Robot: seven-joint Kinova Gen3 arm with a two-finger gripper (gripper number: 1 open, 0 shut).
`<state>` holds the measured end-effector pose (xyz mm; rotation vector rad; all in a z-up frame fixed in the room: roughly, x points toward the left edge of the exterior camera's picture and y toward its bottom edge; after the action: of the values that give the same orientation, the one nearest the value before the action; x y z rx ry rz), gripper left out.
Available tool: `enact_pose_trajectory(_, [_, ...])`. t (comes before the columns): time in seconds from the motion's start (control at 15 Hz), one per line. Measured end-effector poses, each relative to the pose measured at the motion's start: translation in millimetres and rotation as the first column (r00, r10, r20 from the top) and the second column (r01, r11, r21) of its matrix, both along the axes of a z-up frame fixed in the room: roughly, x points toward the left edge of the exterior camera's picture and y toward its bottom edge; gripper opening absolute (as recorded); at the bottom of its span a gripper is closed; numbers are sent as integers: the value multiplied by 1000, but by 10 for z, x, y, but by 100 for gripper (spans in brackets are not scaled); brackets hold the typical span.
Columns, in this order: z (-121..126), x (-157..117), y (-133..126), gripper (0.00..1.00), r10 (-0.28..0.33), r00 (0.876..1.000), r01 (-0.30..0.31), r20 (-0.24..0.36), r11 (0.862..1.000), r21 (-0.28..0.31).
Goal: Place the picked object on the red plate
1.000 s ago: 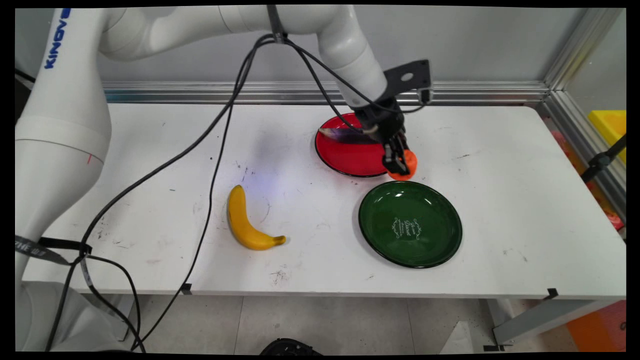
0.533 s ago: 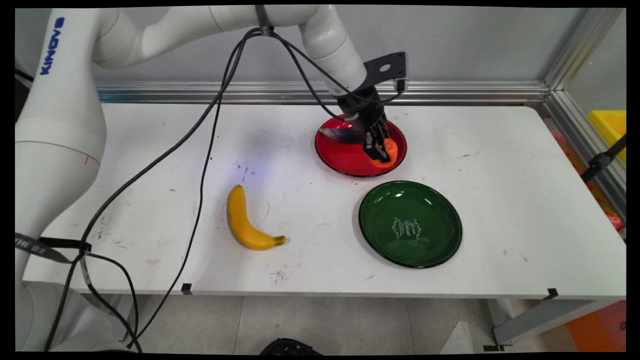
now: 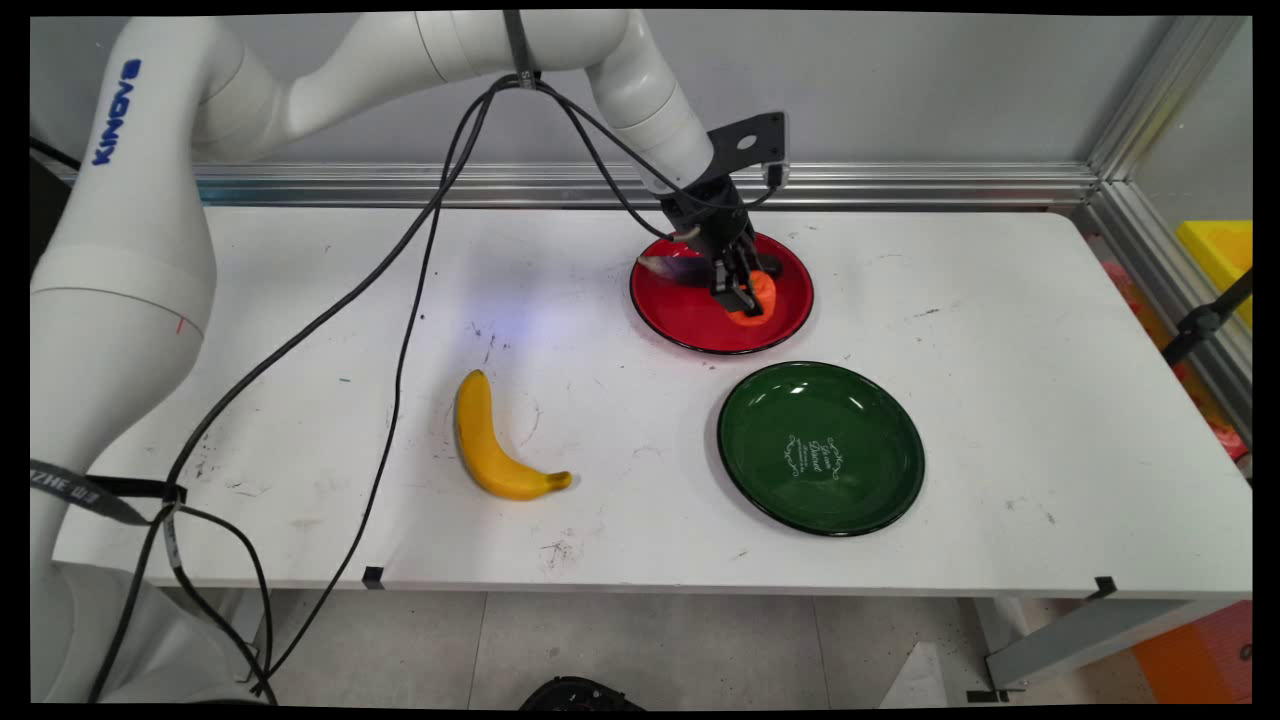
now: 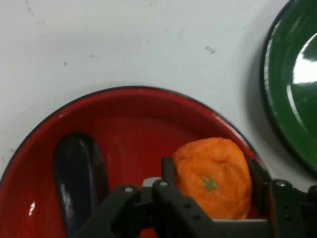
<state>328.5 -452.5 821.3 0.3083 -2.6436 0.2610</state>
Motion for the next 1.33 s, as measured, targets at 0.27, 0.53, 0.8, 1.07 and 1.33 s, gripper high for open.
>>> enact_pose_trajectory(0.27, [-109,73,-93,0,11,1000,-11,1,1000,-10])
enact_pose_trajectory(0.53, [-203,134,-136,0,25,1000,-24,2,1000,-11])
enact_pose_trajectory(0.8, [-288,171,-141,0,37,999,-37,-2,999,-4])
enact_pose_trajectory(1.07, [-343,188,-141,0,45,999,-45,-5,999,0])
enact_pose_trajectory(1.33, [-392,200,-139,0,52,999,-52,-9,999,4])
